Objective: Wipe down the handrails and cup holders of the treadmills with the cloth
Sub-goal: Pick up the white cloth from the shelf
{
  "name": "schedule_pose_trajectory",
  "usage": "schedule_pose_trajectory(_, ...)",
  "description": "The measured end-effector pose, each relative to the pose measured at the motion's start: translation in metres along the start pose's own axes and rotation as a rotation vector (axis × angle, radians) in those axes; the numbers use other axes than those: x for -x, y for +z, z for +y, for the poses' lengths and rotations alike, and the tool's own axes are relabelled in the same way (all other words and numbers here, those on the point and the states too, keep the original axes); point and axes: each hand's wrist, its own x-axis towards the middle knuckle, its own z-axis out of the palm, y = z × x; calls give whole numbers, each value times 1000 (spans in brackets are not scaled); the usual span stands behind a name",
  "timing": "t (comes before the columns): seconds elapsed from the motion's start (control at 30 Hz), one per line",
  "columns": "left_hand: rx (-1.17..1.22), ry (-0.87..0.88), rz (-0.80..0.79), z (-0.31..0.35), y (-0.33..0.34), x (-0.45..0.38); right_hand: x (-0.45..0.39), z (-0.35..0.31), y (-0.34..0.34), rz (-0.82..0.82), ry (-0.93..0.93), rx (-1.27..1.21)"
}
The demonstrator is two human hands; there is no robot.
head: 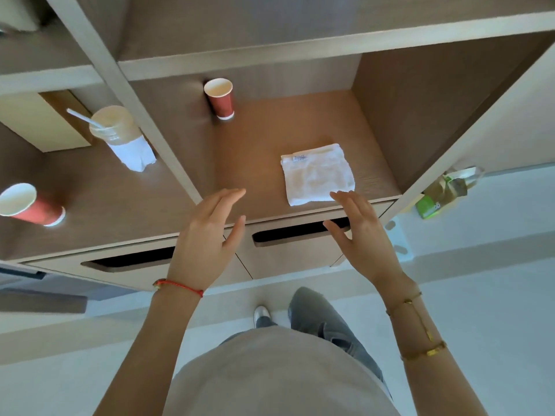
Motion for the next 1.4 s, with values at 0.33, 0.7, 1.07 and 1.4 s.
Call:
schedule_pose_trajectory(0.33, 6, -47, -4, 5, 33, -51, -54, 40, -15, -20, -8, 15)
schedule_pose_trajectory(0.7, -84, -204, 29, 4, 98, -91, -142, 82, 7, -300, -168, 166)
schedule_pose_trajectory(1.07, -116, -315, -71, -16, 136, -87, -153, 102, 59, -394, -147, 293)
schedule_pose_trajectory(1.4, -96, -323, -111, -17, 134, -84, -134, 92, 68, -172, -121, 270)
